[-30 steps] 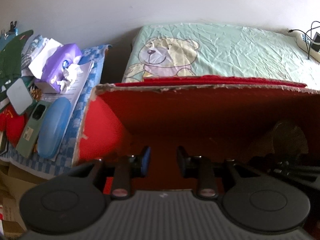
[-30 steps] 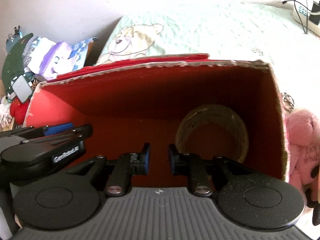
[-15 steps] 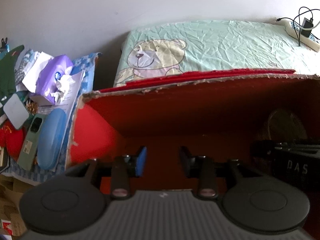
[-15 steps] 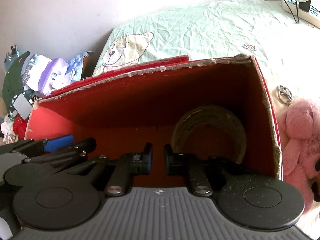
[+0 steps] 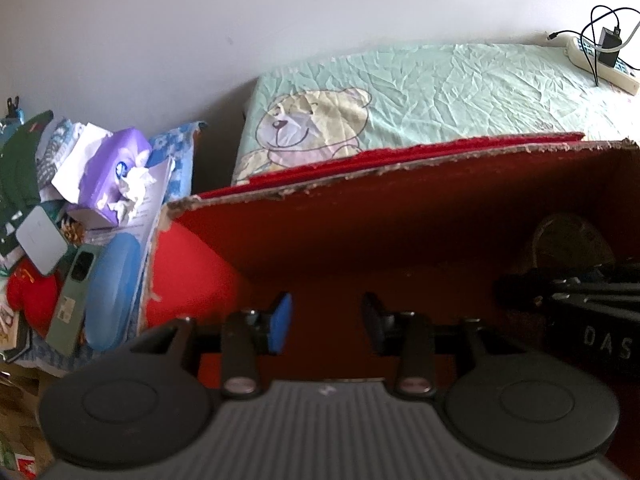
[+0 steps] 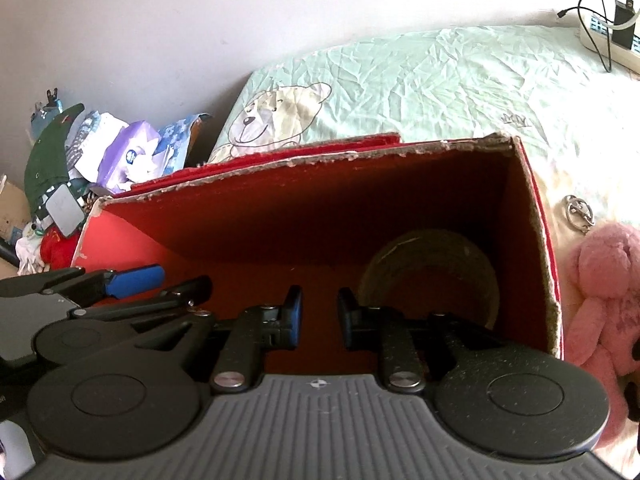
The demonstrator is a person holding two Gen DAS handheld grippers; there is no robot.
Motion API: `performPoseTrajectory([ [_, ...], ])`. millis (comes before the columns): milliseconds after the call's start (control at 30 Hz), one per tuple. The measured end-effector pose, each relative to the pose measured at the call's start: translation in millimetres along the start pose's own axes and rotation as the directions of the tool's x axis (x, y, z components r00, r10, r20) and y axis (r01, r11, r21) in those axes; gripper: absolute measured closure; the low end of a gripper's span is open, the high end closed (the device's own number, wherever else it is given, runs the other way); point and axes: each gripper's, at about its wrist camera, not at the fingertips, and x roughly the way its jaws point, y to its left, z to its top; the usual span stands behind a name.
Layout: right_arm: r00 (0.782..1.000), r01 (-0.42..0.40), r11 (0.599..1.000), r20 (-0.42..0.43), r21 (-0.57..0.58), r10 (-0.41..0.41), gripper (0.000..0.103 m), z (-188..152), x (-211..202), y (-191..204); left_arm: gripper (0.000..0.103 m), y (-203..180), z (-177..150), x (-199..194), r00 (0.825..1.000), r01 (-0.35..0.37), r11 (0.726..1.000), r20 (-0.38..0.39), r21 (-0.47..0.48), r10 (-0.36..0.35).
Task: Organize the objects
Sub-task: 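Open the right gripper to release the tape roll in the box, then withdraw the right gripper from the box toward the brown pinecone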
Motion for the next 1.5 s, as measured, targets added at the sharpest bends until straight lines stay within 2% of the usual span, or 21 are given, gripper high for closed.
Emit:
performPoseTrajectory([
  [233, 0.998, -0.027, 1.000, 0.049, 0.001, 0.027, 0.081, -3, -4, 1, 0.056, -2, -1, -2, 1.000, -0.023, 1.000, 0.017, 0.013, 0.022],
  [333, 0.996, -0.064, 0.998, 0.060, -0.001, 0.064, 0.075, -5, -6, 0, 0.056, -2, -1, -2, 0.999, -0.030, 0.999, 0.021, 0.015, 0.030],
  [500, 0.991, -0.067, 0.997, 0.112, -0.048, 0.072, 0.075, -8, -12, 6, 0.053, -6, 0, -3, 0.998, -0.049, 0.998, 0.031, 0.035, 0.047],
  [767, 0.984, -0.086, 0.995, 0.154, -0.055, 0.093, 0.075, -8, -28, -1, 0.053, -7, -4, -28, 0.991, -0.075, 0.997, 0.117, 0.027, 0.071],
  [867, 0.976, -0.108, 0.992, 0.180, -0.069, 0.119, 0.074, -13, -43, -2, 0.053, -1, -9, -55, 0.987, -0.037, 0.999, 0.158, -0.011, 0.038],
  [1100, 0.939, -0.234, 0.969, 0.240, -0.077, 0.246, 0.074, -26, -91, -16, 0.051, 4, -38, -117, 0.969, 0.033, 0.996, 0.245, -0.077, -0.013],
  [1200, 0.922, -0.272, 0.956, 0.255, -0.109, 0.292, 0.074, -35, -112, -23, 0.049, 0, -55, -136, 0.966, 0.077, 0.993, 0.254, -0.089, -0.052],
  [1300, 0.910, -0.305, 0.944, 0.254, -0.129, 0.329, 0.074, -44, -129, -32, 0.043, -10, -71, -149, 0.965, 0.085, 0.993, 0.253, -0.079, -0.062],
  [1400, 0.902, -0.326, 0.932, 0.245, -0.157, 0.356, 0.074, -55, -143, -41, 0.042, -22, -88, -161, 0.965, 0.106, 0.992, 0.249, -0.067, -0.086],
  [1500, 0.898, -0.344, 0.921, 0.221, -0.185, 0.380, 0.074, -66, -154, -52, 0.040, -32, -105, -171, 0.956, 0.178, 0.982, 0.245, -0.057, -0.159],
])
